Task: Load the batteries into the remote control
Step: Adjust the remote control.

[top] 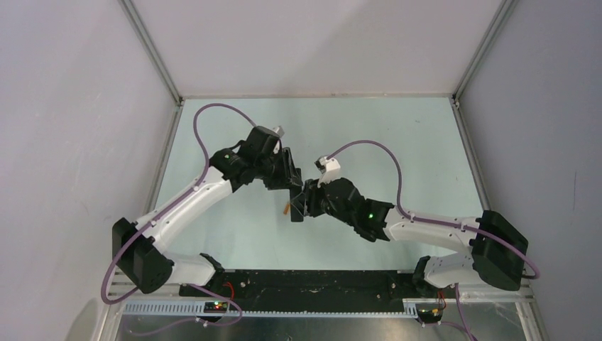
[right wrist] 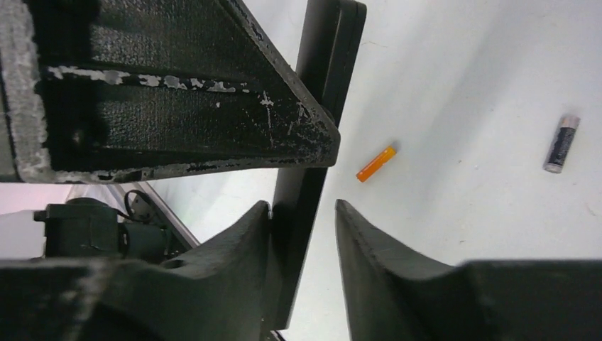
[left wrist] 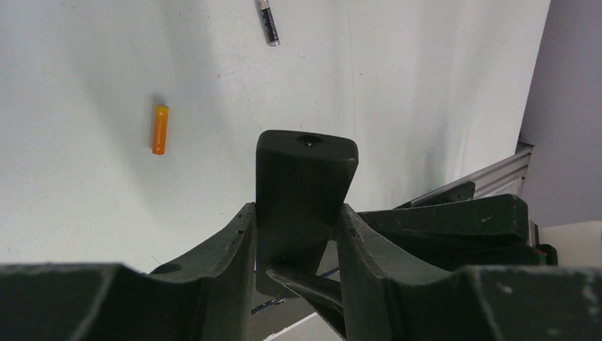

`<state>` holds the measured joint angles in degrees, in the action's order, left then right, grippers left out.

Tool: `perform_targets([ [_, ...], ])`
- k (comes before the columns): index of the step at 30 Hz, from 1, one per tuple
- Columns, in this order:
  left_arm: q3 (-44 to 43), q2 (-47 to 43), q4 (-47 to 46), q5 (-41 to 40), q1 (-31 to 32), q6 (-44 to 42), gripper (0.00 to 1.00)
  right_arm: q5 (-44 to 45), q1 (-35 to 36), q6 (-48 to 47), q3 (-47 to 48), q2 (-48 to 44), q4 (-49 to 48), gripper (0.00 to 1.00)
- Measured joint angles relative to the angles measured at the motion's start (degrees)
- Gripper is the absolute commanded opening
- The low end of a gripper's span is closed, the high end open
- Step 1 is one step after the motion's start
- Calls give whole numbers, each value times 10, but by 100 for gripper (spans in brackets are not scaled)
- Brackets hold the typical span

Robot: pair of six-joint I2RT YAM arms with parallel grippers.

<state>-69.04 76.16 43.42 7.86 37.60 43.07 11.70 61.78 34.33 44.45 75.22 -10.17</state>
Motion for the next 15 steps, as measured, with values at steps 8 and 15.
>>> perform_targets([
  [8, 0, -14, 0, 0, 0, -3, 21, -9, -1, 27, 8, 10, -4, 9],
  [15, 0, -30, 7, -2, -1, -21, 60, -24, -2, 29, 8, 5, -8, 0],
])
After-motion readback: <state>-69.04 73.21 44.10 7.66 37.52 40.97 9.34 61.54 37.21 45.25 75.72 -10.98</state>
